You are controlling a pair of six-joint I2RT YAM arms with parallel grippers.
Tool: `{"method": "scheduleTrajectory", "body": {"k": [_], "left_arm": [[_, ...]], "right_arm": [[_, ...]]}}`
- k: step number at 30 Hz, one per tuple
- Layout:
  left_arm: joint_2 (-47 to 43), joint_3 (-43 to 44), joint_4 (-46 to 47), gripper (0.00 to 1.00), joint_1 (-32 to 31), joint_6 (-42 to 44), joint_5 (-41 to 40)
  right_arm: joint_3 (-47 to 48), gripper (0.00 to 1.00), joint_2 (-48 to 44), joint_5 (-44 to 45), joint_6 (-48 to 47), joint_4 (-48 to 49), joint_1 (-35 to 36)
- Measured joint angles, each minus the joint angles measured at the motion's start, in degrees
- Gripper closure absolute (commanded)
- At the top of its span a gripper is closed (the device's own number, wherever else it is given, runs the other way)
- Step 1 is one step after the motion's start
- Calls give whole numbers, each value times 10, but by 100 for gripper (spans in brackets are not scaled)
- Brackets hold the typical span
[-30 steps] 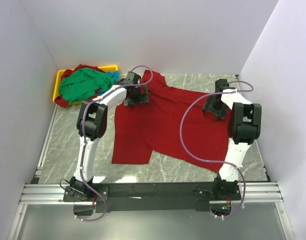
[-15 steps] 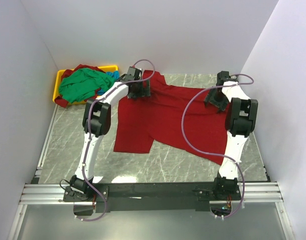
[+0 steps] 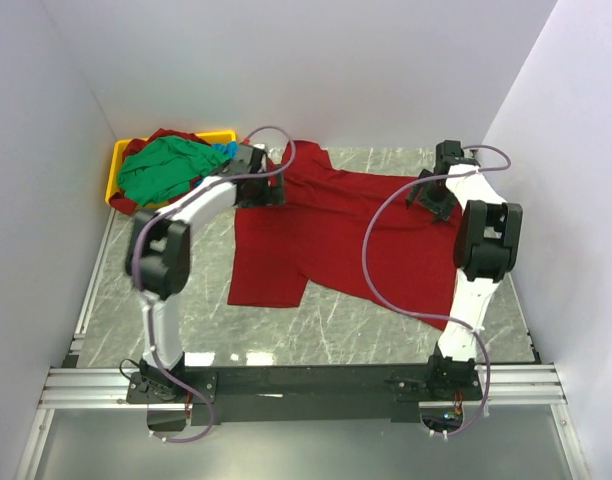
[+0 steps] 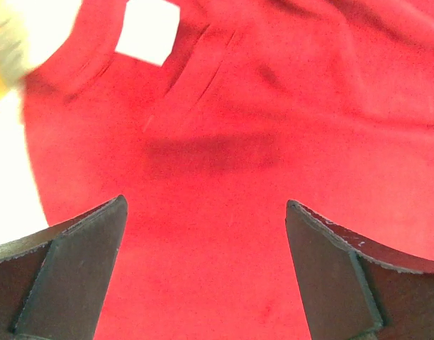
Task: Fold and stack the t-shirts
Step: Flatten the tshirt out
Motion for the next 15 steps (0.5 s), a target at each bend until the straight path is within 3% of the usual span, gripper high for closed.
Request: {"method": "scheduleTrajectory", "body": {"k": [8,15], "left_arm": [[-217,-266,30,4,0,-60,-52],[-298,-422,9,18,0,-121,-62]], "right_arm": [[-132,18,-131,-3,5,45,56],[-231,18,-212,-11,13,70,104]]}}
